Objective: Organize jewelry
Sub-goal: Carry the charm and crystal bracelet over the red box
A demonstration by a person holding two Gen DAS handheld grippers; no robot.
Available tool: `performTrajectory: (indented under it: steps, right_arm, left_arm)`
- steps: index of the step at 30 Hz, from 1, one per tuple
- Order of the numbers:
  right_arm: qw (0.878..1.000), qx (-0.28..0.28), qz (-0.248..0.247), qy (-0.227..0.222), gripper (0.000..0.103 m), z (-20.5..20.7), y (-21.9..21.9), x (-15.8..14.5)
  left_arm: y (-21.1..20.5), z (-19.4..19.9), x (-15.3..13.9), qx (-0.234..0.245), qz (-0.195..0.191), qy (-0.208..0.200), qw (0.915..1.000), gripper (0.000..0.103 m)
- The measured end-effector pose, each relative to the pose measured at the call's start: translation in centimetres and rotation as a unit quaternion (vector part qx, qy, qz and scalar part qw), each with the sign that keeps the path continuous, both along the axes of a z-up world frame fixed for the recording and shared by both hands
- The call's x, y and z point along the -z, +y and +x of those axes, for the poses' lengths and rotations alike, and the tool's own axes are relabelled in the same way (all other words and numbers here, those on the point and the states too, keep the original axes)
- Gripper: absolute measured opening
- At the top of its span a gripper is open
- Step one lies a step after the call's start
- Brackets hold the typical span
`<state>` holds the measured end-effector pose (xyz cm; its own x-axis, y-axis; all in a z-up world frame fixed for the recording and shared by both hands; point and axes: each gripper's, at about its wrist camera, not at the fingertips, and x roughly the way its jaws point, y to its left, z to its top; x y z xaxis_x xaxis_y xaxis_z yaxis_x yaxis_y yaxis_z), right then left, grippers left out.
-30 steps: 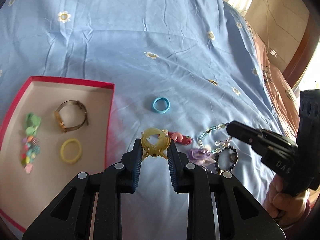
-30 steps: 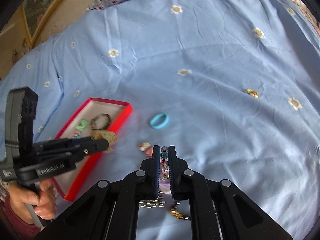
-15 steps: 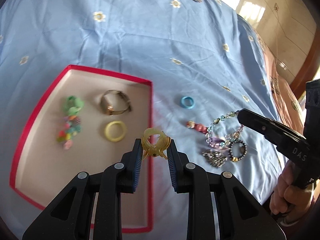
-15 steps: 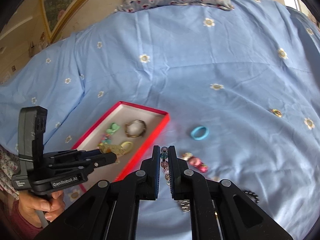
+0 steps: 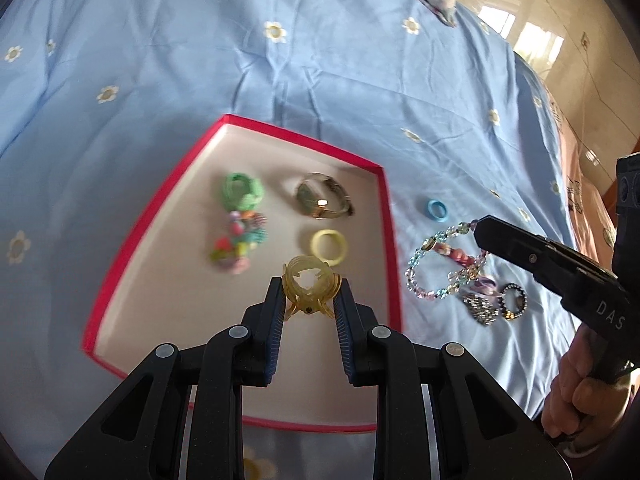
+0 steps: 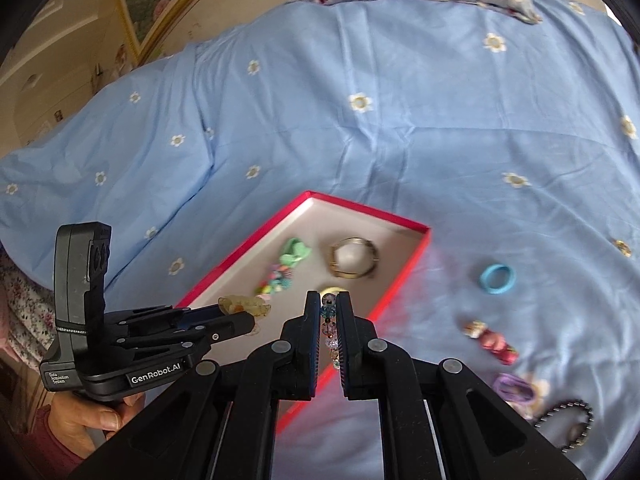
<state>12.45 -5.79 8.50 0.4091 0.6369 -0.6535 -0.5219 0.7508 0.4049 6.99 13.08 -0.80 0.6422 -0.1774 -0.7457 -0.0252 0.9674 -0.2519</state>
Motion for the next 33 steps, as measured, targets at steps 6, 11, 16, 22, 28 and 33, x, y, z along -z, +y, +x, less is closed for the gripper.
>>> performTrajectory:
  steps: [6,11,16,22,28,33]
  right_arm:
    - [1.000,-0.024,0.006,0.013,0.007,0.3,3.0,1.0]
    - [0.999,-0.039,0.010,0.026,0.007,0.8,5.2,2.0]
    - [0.999,-0.038,0.012,0.037,0.007,1.8,6.1,3.3]
    - [0.998,-0.022,-0.012,0.057,0.007,3.5,6.0,6.1]
    - [0.997,-0.016,-0.032,0.065,0.007,4.0,5.9,7.6]
    - [0.997,-0.017,-0.039,0.068,0.008,4.0,6.0,8.0]
  left_arm:
    - [2.4,0.0,0.8,-0.023,0.002,0.007,0.9997,0.022]
    - [3.4,0.5,1.5,-0.033,0.006,0.015,0.9993,0.022]
    - [3.8,1.4,2.4,-0.032,0.019,0.026,0.9990,0.023]
    - [4.0,2.4,3.8,-0.030,0.021,0.041,0.9985,0.023]
    - [3.9,2.7,4.0,-0.030,0.026,0.039,0.9985,0.023]
    - [3.7,2.8,4.3,-0.027,0.028,0.045,0.9982,0.025]
